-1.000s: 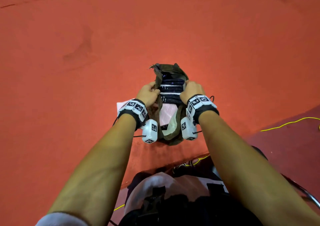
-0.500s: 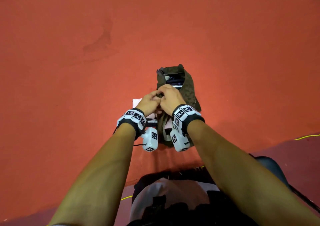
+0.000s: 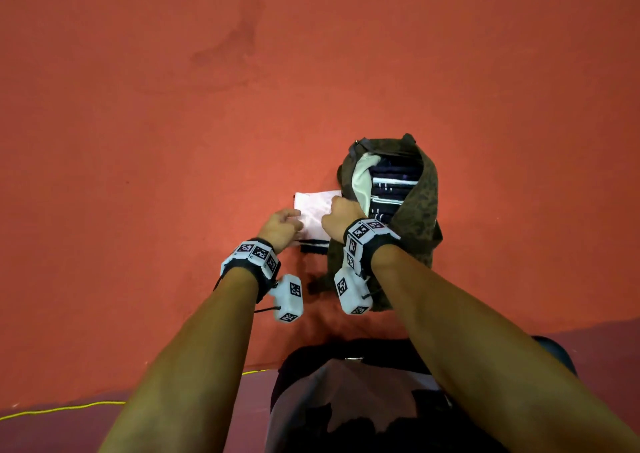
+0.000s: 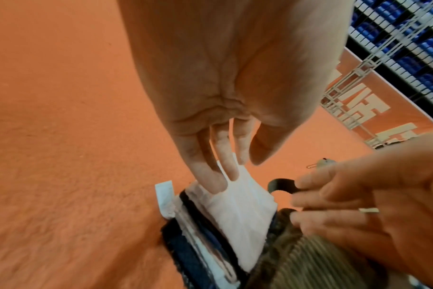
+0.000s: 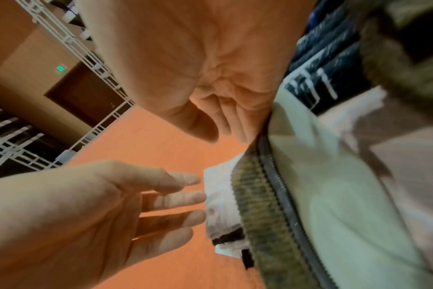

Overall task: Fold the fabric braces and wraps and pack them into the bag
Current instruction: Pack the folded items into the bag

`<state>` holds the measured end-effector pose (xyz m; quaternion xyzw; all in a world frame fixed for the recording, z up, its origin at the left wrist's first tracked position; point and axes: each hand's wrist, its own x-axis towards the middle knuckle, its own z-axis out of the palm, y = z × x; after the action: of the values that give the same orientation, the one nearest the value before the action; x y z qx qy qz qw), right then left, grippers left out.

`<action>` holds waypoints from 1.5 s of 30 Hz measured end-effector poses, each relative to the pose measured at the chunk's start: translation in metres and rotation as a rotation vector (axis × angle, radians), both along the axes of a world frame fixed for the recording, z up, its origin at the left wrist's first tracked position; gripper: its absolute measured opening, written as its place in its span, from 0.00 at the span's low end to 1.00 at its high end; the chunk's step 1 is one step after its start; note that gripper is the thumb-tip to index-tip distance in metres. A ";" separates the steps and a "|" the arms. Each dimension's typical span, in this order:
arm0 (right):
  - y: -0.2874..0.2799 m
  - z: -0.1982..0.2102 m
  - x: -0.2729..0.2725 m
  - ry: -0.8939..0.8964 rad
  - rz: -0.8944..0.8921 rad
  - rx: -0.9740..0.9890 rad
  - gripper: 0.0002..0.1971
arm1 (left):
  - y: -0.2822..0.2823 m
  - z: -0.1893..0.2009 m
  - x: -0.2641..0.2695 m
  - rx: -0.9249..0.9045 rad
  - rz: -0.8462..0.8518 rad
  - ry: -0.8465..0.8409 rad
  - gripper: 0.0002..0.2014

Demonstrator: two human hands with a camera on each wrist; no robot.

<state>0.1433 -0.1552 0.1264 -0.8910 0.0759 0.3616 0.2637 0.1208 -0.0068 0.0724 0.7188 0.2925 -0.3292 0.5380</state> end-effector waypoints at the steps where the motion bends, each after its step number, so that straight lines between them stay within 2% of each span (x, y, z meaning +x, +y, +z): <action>1: 0.000 -0.007 0.002 0.018 -0.017 -0.012 0.13 | 0.003 -0.004 0.002 0.020 0.008 0.006 0.17; 5: -0.003 -0.029 0.011 0.058 -0.074 -0.033 0.16 | 0.012 -0.020 0.009 0.049 0.045 0.032 0.24; 8: -0.003 -0.043 0.018 0.076 -0.137 -0.078 0.20 | 0.016 -0.035 0.011 0.101 0.005 0.068 0.31; 18: 0.001 -0.070 0.033 0.119 -0.167 -0.133 0.24 | 0.005 -0.069 0.020 0.031 -0.027 0.151 0.44; 19: 0.000 -0.071 0.034 0.125 -0.169 -0.133 0.23 | 0.004 -0.072 0.021 0.021 -0.021 0.153 0.43; 22: -0.004 -0.074 0.037 0.132 -0.177 -0.131 0.23 | -0.004 -0.070 0.026 -0.033 0.006 0.176 0.24; 23: -0.005 -0.075 0.037 0.131 -0.178 -0.128 0.22 | -0.007 -0.070 0.028 -0.043 0.023 0.184 0.22; 27: -0.010 -0.075 0.038 0.115 -0.192 -0.102 0.20 | -0.011 -0.064 0.031 -0.086 0.103 0.248 0.22; 29: -0.012 -0.075 0.037 0.109 -0.202 -0.095 0.19 | -0.011 -0.063 0.031 -0.110 0.111 0.293 0.27; 33: -0.017 -0.071 0.035 0.113 -0.221 -0.075 0.20 | -0.012 -0.078 0.027 -0.104 0.095 0.358 0.45; 35: -0.020 -0.069 0.034 0.111 -0.221 -0.064 0.20 | -0.014 -0.077 0.025 -0.097 0.106 0.356 0.47; 38: -0.020 -0.066 0.032 0.108 -0.222 -0.055 0.21 | -0.019 -0.048 0.025 -0.093 0.124 0.311 0.39; 42: -0.020 -0.063 0.027 0.088 -0.217 -0.059 0.19 | -0.022 -0.024 0.019 -0.068 0.142 0.270 0.22; 45: -0.021 -0.058 0.023 0.065 -0.206 -0.036 0.20 | -0.019 -0.007 0.017 -0.067 0.151 0.230 0.18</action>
<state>0.1662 -0.1764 0.0686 -0.8709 0.1820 0.3599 0.2809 0.1375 -0.0260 0.0658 0.6337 0.3943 -0.3776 0.5481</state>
